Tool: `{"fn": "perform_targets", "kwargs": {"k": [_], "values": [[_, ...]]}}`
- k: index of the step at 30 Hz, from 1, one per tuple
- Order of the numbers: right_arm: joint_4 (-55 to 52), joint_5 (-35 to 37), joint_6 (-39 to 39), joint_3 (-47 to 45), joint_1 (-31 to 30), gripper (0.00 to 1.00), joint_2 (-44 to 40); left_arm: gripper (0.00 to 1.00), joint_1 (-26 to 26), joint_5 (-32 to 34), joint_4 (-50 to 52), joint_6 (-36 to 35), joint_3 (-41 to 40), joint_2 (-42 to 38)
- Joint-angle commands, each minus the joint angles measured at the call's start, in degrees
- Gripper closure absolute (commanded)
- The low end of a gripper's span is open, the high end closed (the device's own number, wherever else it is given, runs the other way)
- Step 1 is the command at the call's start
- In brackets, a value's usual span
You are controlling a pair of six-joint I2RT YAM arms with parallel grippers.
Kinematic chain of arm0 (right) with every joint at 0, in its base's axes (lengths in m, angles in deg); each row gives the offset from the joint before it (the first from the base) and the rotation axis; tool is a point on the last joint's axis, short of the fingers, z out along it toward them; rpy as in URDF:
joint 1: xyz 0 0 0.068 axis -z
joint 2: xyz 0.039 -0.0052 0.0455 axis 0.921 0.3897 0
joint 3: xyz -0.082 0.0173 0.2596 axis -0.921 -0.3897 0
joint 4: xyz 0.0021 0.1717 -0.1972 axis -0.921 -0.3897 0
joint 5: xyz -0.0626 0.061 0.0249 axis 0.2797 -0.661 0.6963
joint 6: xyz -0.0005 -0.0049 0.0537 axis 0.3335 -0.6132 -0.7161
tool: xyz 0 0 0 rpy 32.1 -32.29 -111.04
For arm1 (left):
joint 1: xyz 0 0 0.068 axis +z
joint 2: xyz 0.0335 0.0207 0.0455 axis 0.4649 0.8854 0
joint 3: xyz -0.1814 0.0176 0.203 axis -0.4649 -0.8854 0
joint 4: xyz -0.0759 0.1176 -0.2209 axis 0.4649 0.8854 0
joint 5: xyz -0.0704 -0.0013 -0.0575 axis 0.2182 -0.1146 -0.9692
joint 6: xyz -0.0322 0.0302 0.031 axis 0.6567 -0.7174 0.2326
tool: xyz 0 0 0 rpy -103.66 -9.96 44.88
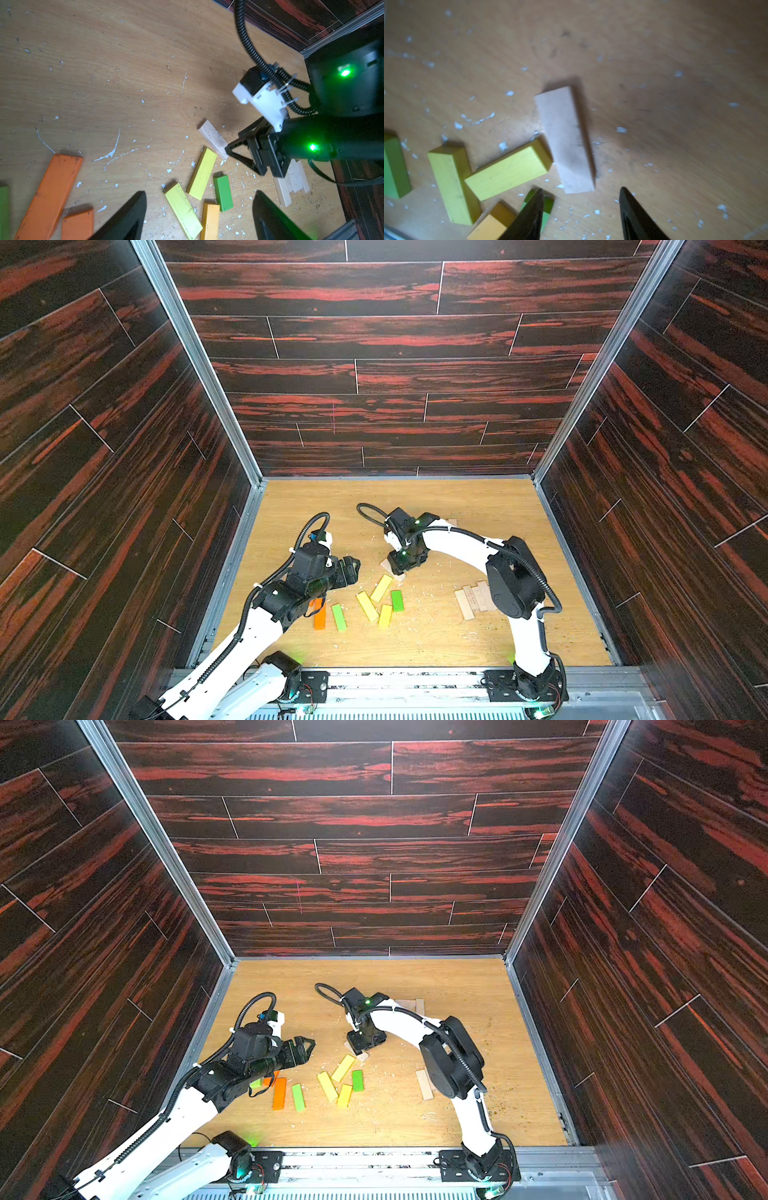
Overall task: Assemble a giraffe with building blocks
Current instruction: Pick up the building block from the center of the board.
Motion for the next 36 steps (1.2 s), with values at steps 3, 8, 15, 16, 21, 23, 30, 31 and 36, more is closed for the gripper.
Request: {"fn": "perform_targets", "kwargs": {"k": [3,8,15,16,21,23,30,31,36], "values": [[-1.38,-0.58,2.31,1.67,-0.36,0.4,4.67,0.17,0.41,0.86,1.21,-0.43,-0.02,0.1],[-1.32,0.76,2.56,2.61,-0.19,0.41,6.37,0.17,0.45,0.91,1.43,-0.52,0.15,0.08],[-0.6,0.38,2.56,2.64,0.08,0.49,8.15,0.17,0.49,0.99,1.32,-0.43,-0.02,0.17],[-0.62,0.37,2.42,2.67,0.04,0.53,8.24,0.17,0.52,0.99,1.25,-0.43,-0.11,0.25],[0.71,0.37,0.76,0.55,0.75,0.75,5.89,0.18,0.56,0.99,1.27,-0.38,-0.02,0.28],[1.94,0.1,-0.86,-2.19,2.04,0.8,3.16,0.18,0.5,1.1,1.36,-0.43,0.02,0.35],[6.56,-0.14,-7.35,-19.25,10.6,0.84,-12.44,0.18,0.62,0.42,0.48,-0.52,0.45,1.83],[6.88,-0.21,-7.98,-21.82,11.96,0.85,-14.68,0.18,0.64,0.16,0.12,-0.44,0.51,2.27],[10.08,-0.25,-11.49,-32.81,17.33,0.86,-20.53,0.18,0.65,-1.36,-2.07,-0.16,1.1,4.8]]}}
